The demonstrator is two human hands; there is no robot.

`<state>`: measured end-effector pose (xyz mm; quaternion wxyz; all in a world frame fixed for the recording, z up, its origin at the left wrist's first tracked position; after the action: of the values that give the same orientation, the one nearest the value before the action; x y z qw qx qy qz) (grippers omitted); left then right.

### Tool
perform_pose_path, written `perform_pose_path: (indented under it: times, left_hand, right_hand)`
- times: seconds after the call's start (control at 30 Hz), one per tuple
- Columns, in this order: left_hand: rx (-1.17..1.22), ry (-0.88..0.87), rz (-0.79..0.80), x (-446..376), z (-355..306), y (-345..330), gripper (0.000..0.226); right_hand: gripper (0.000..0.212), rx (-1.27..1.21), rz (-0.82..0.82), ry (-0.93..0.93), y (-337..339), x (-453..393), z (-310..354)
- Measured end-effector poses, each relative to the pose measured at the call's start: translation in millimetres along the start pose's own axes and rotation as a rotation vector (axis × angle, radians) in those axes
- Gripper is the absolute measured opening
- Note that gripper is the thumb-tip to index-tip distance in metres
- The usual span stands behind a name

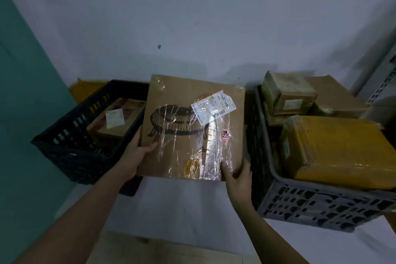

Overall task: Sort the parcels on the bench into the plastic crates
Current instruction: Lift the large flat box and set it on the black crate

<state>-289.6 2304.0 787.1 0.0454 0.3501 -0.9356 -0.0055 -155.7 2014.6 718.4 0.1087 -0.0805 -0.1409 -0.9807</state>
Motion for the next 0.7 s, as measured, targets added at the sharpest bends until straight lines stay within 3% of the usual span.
perform_pose_path:
  times: [0.2,0.3,0.47,0.6,0.7]
  left_hand:
    - [-0.062,-0.115,-0.010,-1.1,-77.9,19.4,0.065]
    - [-0.078,-0.183,-0.025,3.3,-103.0,33.5,0.069]
    - [-0.060,-0.240,-0.169,9.8,-128.2,68.7,0.064]
    - [-0.141,-0.312,-0.351,4.2,-145.7,116.1,0.050]
    - [-0.056,-0.334,-0.454,-4.9,-151.2,161.2,0.031]
  right_hand:
    - [0.050,-0.272,0.199,-0.027,-3.9,-16.3,51.5]
    - [0.058,-0.322,0.323,-0.048,-16.0,-22.8,74.2]
    - [0.090,-0.291,0.463,-0.048,-48.9,-17.0,117.1]
    - [0.076,-0.242,0.468,-0.060,-80.9,-15.6,146.2]
    - [0.070,-0.212,0.483,-0.164,-110.2,-12.7,165.1]
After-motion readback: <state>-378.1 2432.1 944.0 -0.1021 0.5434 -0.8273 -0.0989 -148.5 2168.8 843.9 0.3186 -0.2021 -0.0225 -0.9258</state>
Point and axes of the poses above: each hand's wrist, its own x-axis away from the middle knuckle, its own y-axis out of the back of the hand, z = x × y, the point moved 6 cm from there along -x, towards the middle knuckle, and after that the axes turned 6 degrees about -y, right-handed, at the moved point
